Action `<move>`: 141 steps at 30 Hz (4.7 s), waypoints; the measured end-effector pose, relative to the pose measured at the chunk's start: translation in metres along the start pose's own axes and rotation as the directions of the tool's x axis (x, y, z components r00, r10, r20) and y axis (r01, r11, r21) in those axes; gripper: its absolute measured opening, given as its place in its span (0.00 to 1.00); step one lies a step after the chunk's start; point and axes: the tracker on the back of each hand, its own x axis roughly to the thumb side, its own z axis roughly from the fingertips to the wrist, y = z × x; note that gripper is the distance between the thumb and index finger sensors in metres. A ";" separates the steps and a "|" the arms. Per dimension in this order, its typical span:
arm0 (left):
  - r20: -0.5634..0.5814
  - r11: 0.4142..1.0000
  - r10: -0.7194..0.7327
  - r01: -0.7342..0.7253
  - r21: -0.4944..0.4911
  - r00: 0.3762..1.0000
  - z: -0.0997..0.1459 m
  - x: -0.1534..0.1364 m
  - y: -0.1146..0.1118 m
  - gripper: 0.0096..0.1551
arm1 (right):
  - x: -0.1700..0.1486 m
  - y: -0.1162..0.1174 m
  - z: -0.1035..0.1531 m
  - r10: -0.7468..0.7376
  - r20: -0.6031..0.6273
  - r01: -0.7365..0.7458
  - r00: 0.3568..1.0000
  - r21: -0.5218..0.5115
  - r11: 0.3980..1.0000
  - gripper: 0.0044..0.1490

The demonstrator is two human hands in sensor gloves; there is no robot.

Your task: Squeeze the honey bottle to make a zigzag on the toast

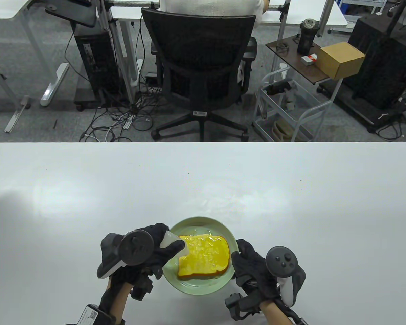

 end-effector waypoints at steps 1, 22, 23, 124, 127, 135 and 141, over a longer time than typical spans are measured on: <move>0.007 1.000 0.004 -0.004 -0.009 1.000 0.000 0.001 0.000 0.47 | -0.001 -0.001 -0.001 -0.003 -0.004 0.003 1.000 -0.004 1.000 0.36; -0.029 1.000 0.002 -0.002 -0.010 1.000 0.002 -0.009 0.006 0.47 | 0.001 0.001 0.002 0.010 0.028 -0.010 1.000 0.010 1.000 0.36; -0.034 1.000 -0.001 0.001 0.007 0.999 0.002 -0.011 0.006 0.47 | 0.001 0.002 0.002 0.016 0.034 -0.016 0.999 0.015 1.000 0.36; 0.172 0.953 0.224 -0.252 0.166 0.959 0.009 0.003 0.018 0.51 | 0.000 0.018 -0.009 0.272 -0.050 -0.249 0.961 0.271 0.930 0.36; 0.180 0.954 0.233 -0.260 0.149 0.956 0.008 0.004 0.017 0.52 | 0.000 0.017 -0.009 0.315 -0.047 -0.293 0.948 0.256 0.921 0.36; 0.200 0.952 0.245 -0.274 0.134 0.949 0.008 0.006 0.015 0.51 | 0.004 0.014 -0.010 0.412 -0.022 -0.397 0.911 0.226 0.890 0.35; 0.210 0.951 0.255 -0.284 0.123 0.944 0.007 0.006 0.015 0.50 | 0.010 0.013 -0.007 0.494 0.027 -0.492 0.869 0.134 0.860 0.27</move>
